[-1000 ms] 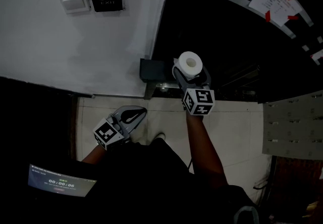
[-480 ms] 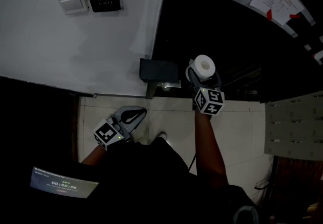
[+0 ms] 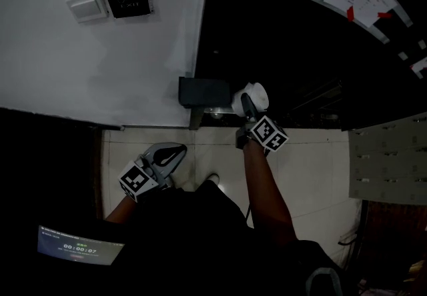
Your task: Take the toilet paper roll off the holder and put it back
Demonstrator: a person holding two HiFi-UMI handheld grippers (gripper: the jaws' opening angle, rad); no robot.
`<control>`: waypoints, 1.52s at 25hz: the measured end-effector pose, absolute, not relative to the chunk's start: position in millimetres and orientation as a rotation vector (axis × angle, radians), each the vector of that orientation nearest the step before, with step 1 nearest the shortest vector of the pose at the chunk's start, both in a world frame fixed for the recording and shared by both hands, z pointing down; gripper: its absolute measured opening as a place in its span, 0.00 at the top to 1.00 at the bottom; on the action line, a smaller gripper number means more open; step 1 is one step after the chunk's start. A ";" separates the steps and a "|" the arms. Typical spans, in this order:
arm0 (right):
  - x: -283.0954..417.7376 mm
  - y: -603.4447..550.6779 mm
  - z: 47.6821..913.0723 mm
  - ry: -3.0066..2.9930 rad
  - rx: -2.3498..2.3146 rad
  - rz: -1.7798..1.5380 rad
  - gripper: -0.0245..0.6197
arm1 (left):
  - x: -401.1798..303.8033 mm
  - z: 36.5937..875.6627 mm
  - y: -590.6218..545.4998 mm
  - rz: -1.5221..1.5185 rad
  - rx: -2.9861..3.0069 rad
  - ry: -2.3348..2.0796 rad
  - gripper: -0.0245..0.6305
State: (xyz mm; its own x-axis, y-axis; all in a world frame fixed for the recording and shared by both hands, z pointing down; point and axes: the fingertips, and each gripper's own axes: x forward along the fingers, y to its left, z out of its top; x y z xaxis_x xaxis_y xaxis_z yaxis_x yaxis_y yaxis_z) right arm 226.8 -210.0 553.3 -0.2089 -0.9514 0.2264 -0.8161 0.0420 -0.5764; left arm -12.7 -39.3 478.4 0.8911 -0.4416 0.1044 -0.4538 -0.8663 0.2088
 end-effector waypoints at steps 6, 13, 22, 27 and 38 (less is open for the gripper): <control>219.1 -204.6 591.0 1.688 -1.536 -1.232 0.30 | -15.5 481.9 -40.3 0.067 2.848 -0.686 0.96; 190.0 -201.6 613.0 1.468 -1.317 -1.390 0.30 | -21.0 486.5 -41.1 0.067 2.855 -0.696 0.96; 173.7 -195.9 620.5 1.408 -1.263 -1.437 0.30 | -23.2 483.3 -41.0 0.077 2.843 -0.689 0.96; 166.0 -193.4 622.5 1.371 -1.231 -1.438 0.30 | -22.8 485.9 -39.6 0.074 2.850 -0.685 0.96; 109.4 -191.9 629.4 1.378 -1.153 -1.507 0.30 | -32.7 486.3 -37.0 0.085 2.834 -0.706 0.96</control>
State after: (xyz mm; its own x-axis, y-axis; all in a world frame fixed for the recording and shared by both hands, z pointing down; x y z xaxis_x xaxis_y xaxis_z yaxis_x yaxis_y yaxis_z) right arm 109.4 -191.9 629.4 -0.2884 -0.9503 0.1169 -0.0314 -0.1127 -0.9931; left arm -32.7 -37.0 486.3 0.8831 -0.4564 0.1086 -0.4692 -0.8608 0.1974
